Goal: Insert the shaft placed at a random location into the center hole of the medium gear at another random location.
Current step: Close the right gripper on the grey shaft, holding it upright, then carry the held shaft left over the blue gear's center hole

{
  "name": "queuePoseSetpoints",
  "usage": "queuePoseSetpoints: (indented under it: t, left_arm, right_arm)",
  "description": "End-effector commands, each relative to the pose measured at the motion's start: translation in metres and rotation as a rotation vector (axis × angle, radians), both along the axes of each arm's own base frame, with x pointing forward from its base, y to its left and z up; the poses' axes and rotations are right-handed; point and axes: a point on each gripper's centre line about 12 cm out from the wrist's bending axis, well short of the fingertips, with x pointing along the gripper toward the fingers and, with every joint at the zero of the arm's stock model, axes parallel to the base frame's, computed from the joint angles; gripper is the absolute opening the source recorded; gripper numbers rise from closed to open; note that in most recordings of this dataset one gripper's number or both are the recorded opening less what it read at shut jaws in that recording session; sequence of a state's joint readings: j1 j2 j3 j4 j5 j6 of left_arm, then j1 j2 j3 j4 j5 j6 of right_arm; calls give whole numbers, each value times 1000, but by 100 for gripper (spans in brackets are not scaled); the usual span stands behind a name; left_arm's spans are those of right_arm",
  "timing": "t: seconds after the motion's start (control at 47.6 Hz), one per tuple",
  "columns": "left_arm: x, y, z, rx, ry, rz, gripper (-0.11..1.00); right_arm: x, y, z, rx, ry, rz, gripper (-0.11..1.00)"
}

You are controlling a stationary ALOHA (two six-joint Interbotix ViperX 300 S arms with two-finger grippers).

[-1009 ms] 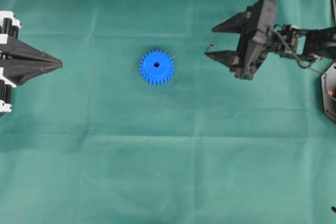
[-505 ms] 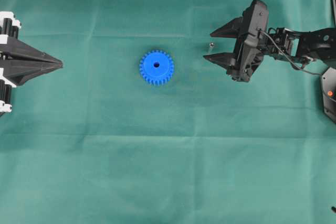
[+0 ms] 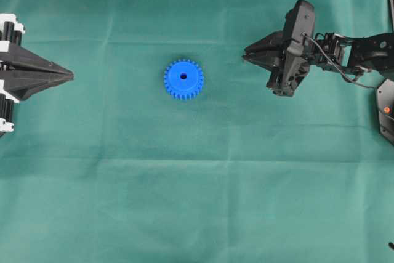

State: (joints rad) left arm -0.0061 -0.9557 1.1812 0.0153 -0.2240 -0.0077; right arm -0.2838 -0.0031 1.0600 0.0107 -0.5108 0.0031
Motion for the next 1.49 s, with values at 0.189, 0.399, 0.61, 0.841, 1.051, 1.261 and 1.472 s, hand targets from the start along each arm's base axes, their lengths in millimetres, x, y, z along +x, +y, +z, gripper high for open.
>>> queuePoseSetpoints:
  t: [0.189,0.399,0.61,0.841,1.051,1.261,1.472]
  left_arm:
    - [3,0,8,3,-15,-2,0]
    - [3,0,9,3,-18,-2,0]
    - [2,0,10,3,-23,-2,0]
    - [2,0,10,3,-23,1,0]
    - [2,0,9,1,-21,1,0]
    - [2,0,10,1,-23,1,0]
    - [2,2,11,1,-29,8,0]
  right_arm:
    - [4,-3,8,-16,-26,0,13]
    - [4,-3,38,-17,-53,-6,13]
    - [0,-2,66,-20,-63,-4,13]
    - [-1,-1,70,-22,-74,-5,13]
    - [-1,-2,71,-23,-78,-5,13]
    - [3,0,74,-21,-91,2,13]
    - [20,7,80,-16,-117,28,13]
